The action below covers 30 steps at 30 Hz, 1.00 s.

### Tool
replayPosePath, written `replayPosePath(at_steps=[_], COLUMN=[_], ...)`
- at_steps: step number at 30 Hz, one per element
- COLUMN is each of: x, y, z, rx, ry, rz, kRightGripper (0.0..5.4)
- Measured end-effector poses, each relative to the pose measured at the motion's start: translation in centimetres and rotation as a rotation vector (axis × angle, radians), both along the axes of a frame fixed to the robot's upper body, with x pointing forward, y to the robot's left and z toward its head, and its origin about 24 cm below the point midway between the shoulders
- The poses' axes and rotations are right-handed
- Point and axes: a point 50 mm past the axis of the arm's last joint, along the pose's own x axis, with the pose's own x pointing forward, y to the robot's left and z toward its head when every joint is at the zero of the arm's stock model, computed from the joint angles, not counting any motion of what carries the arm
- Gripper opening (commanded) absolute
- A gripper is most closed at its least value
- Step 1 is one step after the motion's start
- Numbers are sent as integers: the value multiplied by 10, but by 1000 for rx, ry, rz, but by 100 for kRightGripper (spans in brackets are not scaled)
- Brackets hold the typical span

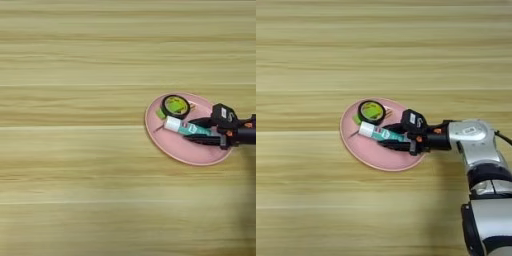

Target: Move the objects on the table

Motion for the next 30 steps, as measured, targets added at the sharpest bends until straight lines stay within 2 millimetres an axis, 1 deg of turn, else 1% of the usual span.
replayPosePath(at_steps=[3, 5, 9, 10, 15, 17, 20, 24, 30], x=[1, 4, 5, 3, -4, -6, -8, -11, -14], y=[2, 7, 16, 22, 39, 50, 62, 77, 94], z=[4, 13, 22, 26, 37, 46, 54, 56, 59], rx=[1, 17, 44, 64, 106, 126, 139, 157, 177], ry=[-16, -57, -104, -123, -165, -198, -218, -213, -212], rz=[21, 56, 107, 139, 227, 273, 327, 386, 448], kRightGripper=[168, 168, 168, 168, 168, 167, 167, 167, 167])
